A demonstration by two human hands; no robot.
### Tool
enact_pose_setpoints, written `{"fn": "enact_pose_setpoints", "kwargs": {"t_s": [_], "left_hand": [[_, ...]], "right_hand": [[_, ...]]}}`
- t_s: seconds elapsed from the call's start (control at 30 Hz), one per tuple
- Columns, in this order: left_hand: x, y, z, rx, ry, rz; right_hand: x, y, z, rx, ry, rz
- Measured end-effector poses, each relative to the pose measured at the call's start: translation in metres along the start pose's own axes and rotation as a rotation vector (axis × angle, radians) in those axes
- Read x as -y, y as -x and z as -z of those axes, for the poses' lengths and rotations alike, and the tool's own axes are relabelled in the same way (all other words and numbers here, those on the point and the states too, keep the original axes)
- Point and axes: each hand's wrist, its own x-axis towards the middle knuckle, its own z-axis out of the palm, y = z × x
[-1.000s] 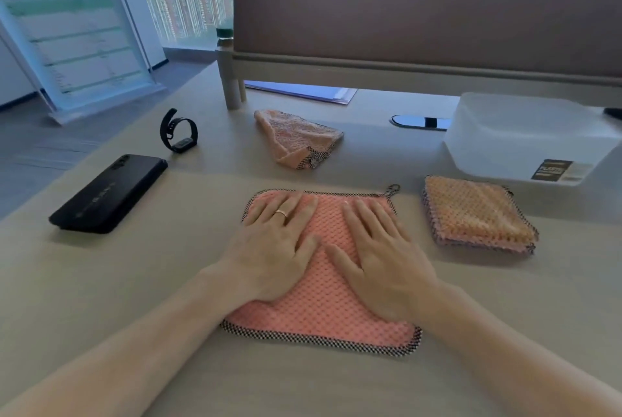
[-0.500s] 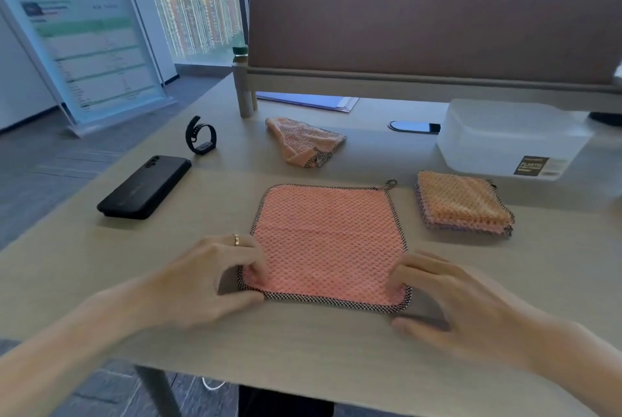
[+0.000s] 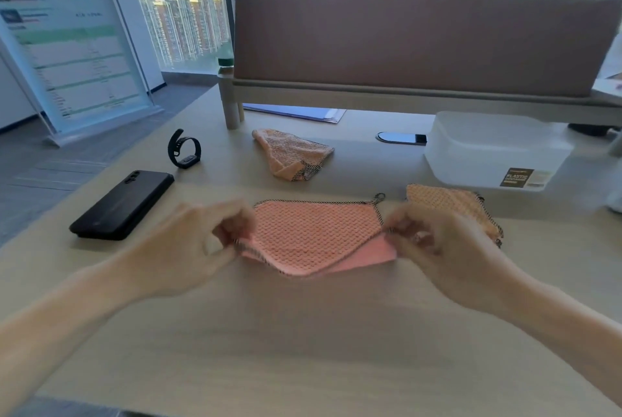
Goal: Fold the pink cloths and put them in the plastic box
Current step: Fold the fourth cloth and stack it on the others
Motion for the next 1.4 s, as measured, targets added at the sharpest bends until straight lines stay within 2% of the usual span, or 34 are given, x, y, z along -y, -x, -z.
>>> {"fn": "enact_pose_setpoints", "kwargs": {"t_s": [0.1, 0.2, 0.37, 0.47, 0.7, 0.83, 0.9, 0.97, 1.07, 1.13, 1.4], "left_hand": [[0.002, -0.040, 0.010, -0.046, 0.199, 0.104], [0.026, -0.073, 0.002, -0.101, 0.204, 0.219], [0.056, -0.088, -0.031, -0.020, -0.082, 0.403], [0.062, -0.088, -0.045, -0.070, -0.151, 0.387], [0.063, -0.090, -0.045, -0.137, -0.149, 0.393], [0.064, -0.089, -0.048, -0.098, -0.172, 0.440], [0.055, -0.088, -0.050, -0.140, -0.234, 0.392], [0.036, -0.087, -0.055, -0.167, -0.279, 0.285], [0.012, -0.087, -0.082, 0.045, -0.337, 0.171], [0.014, -0.086, -0.100, 0.191, -0.391, 0.188], [0.043, -0.073, -0.085, 0.274, -0.392, 0.323]], "right_hand": [[-0.006, -0.040, 0.006, -0.048, 0.031, -0.126], [-0.019, -0.073, 0.002, -0.005, 0.139, -0.235], [-0.036, -0.093, -0.024, 0.139, 0.444, -0.314], [-0.038, -0.091, -0.034, 0.176, 0.524, -0.293], [-0.039, -0.098, -0.031, 0.076, 0.509, -0.272], [-0.042, -0.097, -0.037, 0.114, 0.586, -0.262], [-0.039, -0.096, -0.040, 0.098, 0.638, -0.202], [-0.026, -0.096, -0.049, 0.091, 0.590, -0.152], [-0.005, -0.087, -0.082, 0.218, 0.449, -0.091], [-0.005, -0.077, -0.101, 0.309, 0.414, -0.105], [-0.026, -0.064, -0.093, 0.375, 0.404, -0.282]]}}
